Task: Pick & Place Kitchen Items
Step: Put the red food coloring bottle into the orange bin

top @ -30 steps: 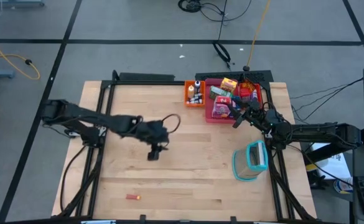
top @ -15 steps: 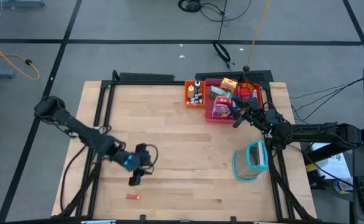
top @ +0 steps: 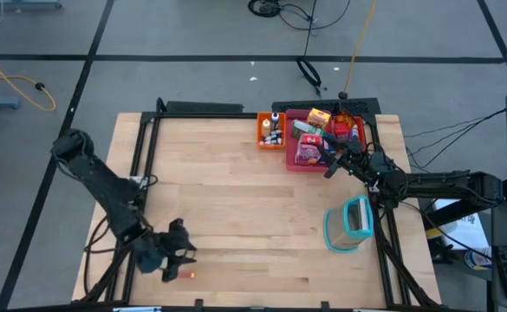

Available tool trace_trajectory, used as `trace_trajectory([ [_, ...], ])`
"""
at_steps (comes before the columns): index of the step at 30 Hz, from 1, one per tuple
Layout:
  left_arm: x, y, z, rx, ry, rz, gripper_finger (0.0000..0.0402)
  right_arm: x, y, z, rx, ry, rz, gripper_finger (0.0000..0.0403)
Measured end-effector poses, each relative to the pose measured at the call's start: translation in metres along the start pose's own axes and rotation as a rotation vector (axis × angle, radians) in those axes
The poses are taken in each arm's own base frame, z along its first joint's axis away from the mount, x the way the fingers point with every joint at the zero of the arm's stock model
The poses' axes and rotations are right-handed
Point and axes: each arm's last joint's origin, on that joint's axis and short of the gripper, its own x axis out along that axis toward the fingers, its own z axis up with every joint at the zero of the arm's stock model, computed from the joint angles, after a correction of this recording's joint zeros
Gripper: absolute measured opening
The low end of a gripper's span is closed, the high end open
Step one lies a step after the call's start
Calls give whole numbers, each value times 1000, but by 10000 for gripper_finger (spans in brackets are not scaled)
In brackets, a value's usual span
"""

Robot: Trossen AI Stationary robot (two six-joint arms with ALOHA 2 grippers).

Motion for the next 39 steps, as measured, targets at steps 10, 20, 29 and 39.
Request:
trace_trajectory([
  [10,7,-21,-39,-115,11,6,163,0,0,0,0,1,0,210],
  [20,25,-33,-68,-230,51,2,163,0,0,0,0,1,0,210],
  [29,41,-34,-91,-252,166,25,163,0,0,0,0,1,0,210],
  [39,49,-29,-100,-212,197,79,163,0,0,0,0,2,0,210],
])
